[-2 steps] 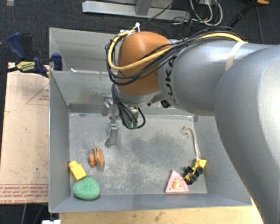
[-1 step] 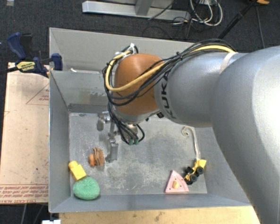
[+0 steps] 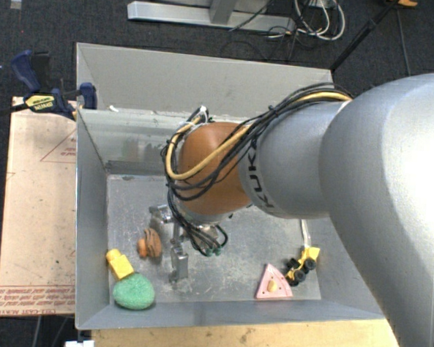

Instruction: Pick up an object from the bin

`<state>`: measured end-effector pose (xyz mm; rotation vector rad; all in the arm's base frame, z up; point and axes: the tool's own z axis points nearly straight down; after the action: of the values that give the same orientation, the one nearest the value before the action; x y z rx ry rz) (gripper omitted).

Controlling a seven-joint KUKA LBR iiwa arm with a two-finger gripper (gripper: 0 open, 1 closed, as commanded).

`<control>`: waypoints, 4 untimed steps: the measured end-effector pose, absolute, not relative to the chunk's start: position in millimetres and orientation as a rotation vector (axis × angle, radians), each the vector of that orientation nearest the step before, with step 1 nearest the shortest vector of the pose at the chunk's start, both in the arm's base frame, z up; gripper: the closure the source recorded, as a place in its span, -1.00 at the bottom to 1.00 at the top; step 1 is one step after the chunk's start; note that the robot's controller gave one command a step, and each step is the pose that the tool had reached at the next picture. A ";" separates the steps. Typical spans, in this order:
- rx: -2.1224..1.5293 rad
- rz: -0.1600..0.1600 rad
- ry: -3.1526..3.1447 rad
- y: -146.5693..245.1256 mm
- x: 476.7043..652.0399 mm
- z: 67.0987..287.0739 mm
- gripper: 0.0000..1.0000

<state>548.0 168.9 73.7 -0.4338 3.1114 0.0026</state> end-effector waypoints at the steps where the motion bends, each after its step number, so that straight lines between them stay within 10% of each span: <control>1: -0.340 0.003 3.124 180.3 570.2 69.5 -1.00; 2: -0.217 0.003 3.134 206.0 534.7 74.9 1.00; 4: -0.219 -0.001 3.141 208.2 536.5 115.4 1.00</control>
Offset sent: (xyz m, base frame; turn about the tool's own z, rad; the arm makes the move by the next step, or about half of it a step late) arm -0.0131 0.0360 0.0016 0.1394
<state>536.5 208.2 115.4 -0.2192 3.1408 -0.0012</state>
